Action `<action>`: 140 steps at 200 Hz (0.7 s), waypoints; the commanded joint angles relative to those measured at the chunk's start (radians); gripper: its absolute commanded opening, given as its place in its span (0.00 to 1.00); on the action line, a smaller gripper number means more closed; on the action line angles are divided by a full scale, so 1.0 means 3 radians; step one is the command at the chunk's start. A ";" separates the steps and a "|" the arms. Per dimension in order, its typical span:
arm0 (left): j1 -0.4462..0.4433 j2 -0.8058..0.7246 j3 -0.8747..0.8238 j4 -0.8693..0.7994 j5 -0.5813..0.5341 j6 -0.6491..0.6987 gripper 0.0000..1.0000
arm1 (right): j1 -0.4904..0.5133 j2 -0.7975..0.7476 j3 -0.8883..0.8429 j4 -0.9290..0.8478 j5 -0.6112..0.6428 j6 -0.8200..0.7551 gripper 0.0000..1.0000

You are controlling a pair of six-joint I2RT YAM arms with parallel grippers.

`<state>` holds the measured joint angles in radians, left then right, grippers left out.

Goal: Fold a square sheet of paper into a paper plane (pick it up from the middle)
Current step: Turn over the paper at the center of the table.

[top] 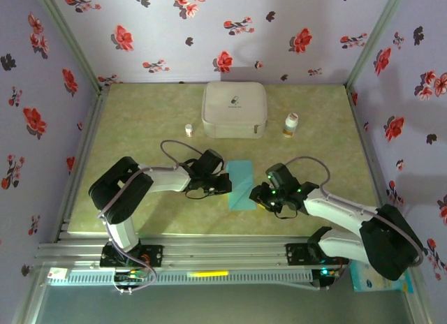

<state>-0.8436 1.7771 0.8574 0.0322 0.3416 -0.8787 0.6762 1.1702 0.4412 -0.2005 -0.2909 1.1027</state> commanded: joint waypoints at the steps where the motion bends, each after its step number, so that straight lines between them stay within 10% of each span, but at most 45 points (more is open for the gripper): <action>1: 0.0020 0.0079 -0.0050 -0.0081 0.0004 0.0096 0.04 | 0.0041 0.0096 0.0044 0.0001 -0.0025 0.0062 0.36; 140: 0.0036 0.0102 -0.0064 -0.0087 0.0000 0.0109 0.03 | 0.0119 0.0437 0.0259 0.0298 -0.0054 0.0020 0.36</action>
<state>-0.8413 1.7813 0.8555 0.0441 0.3454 -0.8783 0.7033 1.2964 0.4870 -0.1474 -0.3103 1.1103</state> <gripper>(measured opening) 0.047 0.351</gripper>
